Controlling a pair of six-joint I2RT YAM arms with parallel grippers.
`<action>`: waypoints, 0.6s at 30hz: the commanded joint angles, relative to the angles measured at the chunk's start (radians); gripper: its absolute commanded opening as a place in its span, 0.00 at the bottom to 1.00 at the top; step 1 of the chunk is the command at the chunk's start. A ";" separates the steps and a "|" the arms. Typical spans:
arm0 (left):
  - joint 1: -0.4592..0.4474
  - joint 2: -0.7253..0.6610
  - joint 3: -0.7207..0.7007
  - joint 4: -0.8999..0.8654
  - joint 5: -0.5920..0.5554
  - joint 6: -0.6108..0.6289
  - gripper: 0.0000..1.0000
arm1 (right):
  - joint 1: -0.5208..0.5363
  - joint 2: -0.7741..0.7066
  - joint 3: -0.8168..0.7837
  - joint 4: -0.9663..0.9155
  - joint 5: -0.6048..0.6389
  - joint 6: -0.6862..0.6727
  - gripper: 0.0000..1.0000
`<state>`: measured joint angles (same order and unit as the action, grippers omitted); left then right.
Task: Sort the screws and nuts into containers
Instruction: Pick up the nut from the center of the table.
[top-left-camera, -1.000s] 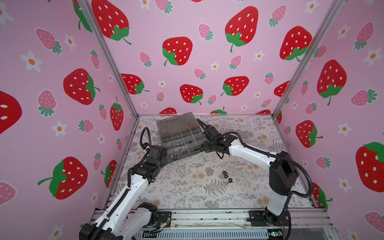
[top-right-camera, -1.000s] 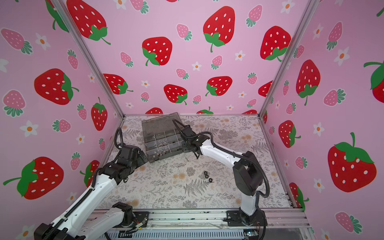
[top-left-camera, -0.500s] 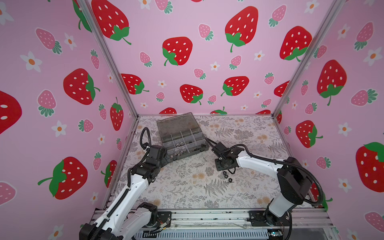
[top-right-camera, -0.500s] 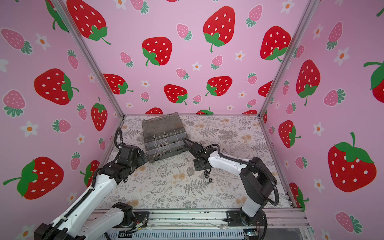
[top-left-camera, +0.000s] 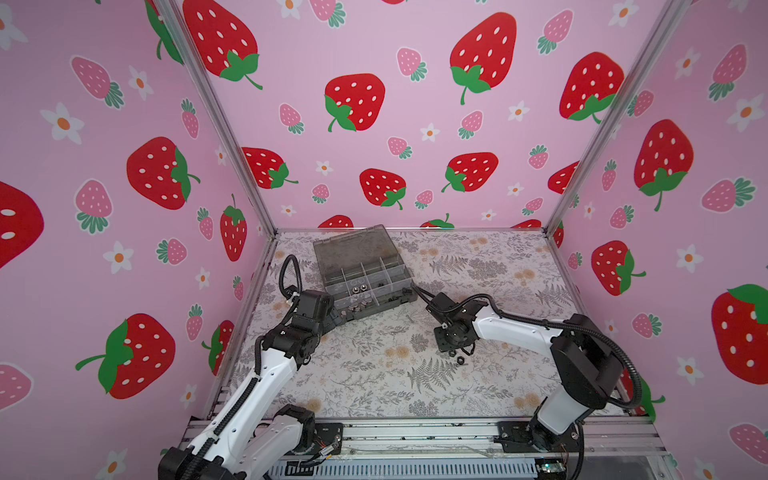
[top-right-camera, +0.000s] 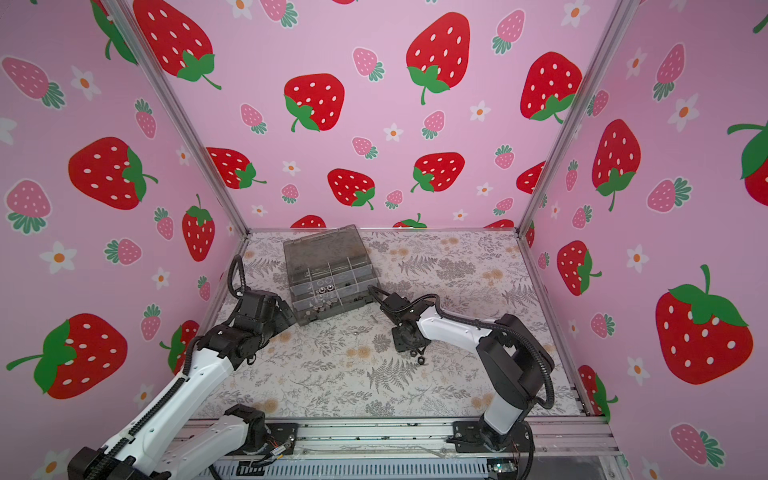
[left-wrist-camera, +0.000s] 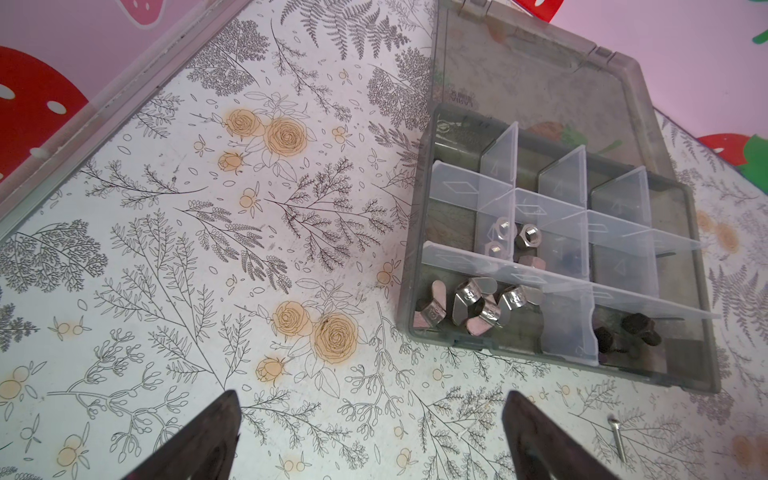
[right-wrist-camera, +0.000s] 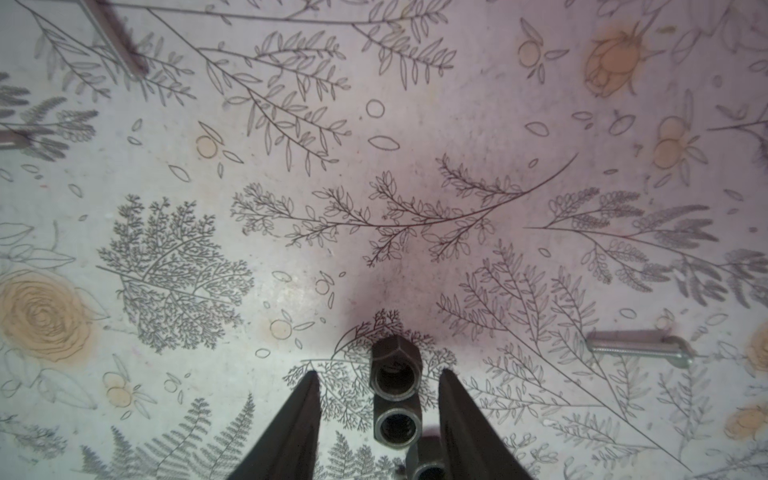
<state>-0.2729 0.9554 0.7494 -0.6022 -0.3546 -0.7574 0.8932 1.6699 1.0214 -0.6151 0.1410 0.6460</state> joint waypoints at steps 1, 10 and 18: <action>0.005 -0.011 0.010 -0.006 -0.007 -0.020 0.99 | -0.010 0.020 -0.019 -0.009 0.003 -0.005 0.47; 0.005 -0.002 0.010 -0.008 -0.006 -0.019 0.99 | -0.029 0.038 -0.043 0.034 -0.035 -0.014 0.43; 0.005 0.000 0.011 -0.008 -0.009 -0.014 0.99 | -0.035 0.050 -0.059 0.049 -0.051 -0.017 0.39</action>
<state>-0.2729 0.9562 0.7494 -0.6022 -0.3546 -0.7578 0.8623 1.7016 0.9806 -0.5625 0.0998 0.6304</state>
